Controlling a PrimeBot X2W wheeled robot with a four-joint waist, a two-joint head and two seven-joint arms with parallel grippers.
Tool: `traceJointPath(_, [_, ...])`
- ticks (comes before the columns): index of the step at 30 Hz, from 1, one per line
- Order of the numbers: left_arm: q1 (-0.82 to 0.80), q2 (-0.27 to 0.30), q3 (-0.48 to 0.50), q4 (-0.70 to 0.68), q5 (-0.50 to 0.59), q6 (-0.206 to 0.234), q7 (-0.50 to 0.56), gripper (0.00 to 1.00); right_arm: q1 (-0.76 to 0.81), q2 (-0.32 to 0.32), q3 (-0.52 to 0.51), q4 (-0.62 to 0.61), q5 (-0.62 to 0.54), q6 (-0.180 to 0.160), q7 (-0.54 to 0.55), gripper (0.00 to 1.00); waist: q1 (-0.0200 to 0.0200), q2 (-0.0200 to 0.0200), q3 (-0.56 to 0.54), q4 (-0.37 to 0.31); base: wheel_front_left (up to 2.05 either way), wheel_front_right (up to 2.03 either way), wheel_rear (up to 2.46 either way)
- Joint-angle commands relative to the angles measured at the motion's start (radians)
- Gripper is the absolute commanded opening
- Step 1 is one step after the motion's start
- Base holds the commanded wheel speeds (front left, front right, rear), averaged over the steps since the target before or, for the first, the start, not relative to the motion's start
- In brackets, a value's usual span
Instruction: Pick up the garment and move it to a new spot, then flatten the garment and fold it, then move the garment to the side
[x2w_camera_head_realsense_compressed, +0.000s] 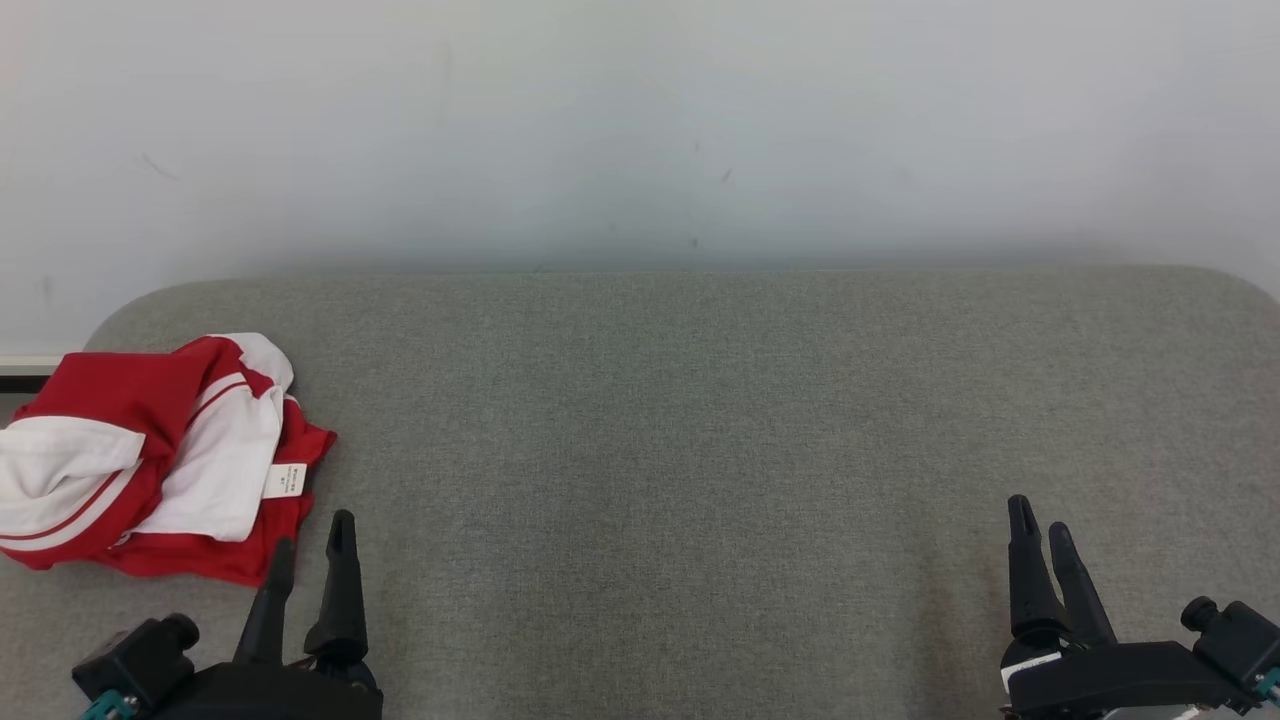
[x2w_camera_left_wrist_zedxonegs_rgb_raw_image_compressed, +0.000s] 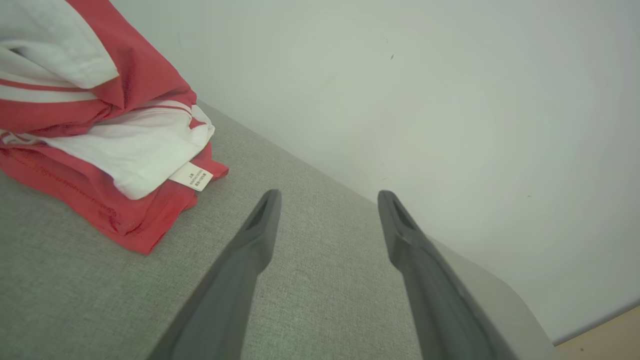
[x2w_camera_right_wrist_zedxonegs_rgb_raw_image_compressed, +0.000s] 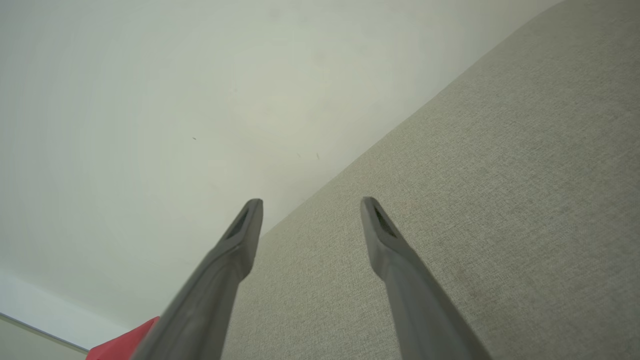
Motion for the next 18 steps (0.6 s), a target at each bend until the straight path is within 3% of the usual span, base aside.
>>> traceJointPath(1, [-0.005, 0.012, -0.004, -0.019, 0.044, 0.006, -0.013, 1.00, 0.000, -0.007, 0.004, -0.015, -0.038, 0.005, -0.012, 1.00, 0.0000, 0.0000, 0.000, 0.001, 0.00, 0.00, 0.00])
traceJointPath(18, [0.005, 0.045, -0.057, -0.038, 0.238, 0.045, -0.056, 1.00, 0.009, -0.011, 0.024, -0.006, -0.252, 0.006, -0.055, 1.00, 0.0000, 0.0000, -0.007, 0.013, 0.00, 0.00, 0.00])
